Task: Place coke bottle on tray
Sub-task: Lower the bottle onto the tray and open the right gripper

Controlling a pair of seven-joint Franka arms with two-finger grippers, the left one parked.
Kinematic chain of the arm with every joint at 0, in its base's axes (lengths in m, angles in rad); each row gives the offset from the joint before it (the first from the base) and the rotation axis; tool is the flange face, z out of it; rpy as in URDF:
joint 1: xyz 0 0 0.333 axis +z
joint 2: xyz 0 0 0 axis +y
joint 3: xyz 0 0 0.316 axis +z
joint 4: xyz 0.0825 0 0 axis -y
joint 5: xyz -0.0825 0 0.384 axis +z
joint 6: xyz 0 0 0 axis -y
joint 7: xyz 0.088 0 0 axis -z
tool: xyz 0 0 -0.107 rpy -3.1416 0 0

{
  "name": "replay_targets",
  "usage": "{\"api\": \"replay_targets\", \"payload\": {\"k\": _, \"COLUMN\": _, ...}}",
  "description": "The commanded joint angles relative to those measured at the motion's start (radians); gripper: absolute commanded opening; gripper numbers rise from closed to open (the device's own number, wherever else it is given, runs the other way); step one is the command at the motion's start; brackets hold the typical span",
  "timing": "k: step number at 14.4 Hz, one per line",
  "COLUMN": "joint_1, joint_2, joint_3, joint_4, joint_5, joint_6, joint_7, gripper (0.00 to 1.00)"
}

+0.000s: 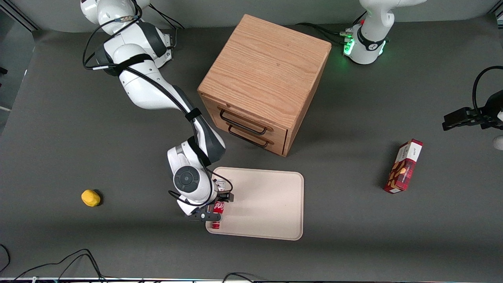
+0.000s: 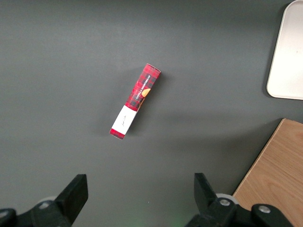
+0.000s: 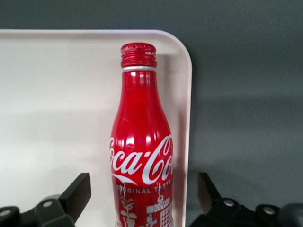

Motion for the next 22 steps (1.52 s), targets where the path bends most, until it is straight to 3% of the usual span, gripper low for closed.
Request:
{"api": "replay_targets", "payload": {"k": 1, "joint_1": 0.013, "joint_2": 0.016, "joint_3": -0.017, "joint_4": 0.031, "joint_5": -0.001, "joint_6": 0.0, "joint_7": -0.007, "gripper": 1.0}}
{"api": "replay_targets", "payload": {"k": 15, "joint_1": 0.01, "joint_2": -0.011, "joint_3": -0.017, "joint_4": 0.023, "joint_5": -0.003, "joint_6": -0.025, "joint_7": -0.004, "gripper": 1.0}}
{"api": "replay_targets", "payload": {"k": 22, "joint_1": -0.025, "joint_2": -0.188, "joint_3": -0.014, "joint_4": 0.011, "joint_5": 0.011, "joint_6": -0.301, "joint_7": -0.006, "gripper": 1.0}}
